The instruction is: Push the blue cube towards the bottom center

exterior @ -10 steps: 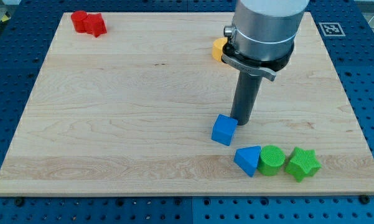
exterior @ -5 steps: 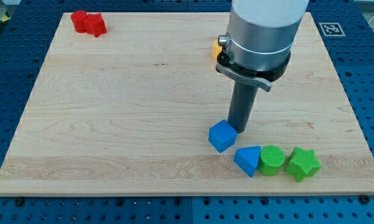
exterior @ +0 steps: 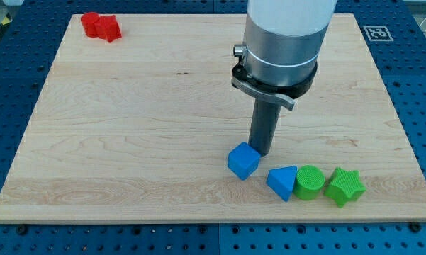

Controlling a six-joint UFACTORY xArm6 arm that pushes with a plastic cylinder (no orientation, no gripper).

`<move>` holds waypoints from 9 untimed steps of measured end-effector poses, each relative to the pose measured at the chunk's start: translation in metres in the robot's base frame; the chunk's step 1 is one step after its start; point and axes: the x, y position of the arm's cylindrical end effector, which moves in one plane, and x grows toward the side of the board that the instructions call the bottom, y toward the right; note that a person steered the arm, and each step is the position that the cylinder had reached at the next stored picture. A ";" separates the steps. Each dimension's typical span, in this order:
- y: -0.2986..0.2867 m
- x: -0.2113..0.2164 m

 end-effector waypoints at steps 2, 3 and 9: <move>-0.001 -0.007; -0.004 -0.008; -0.034 0.014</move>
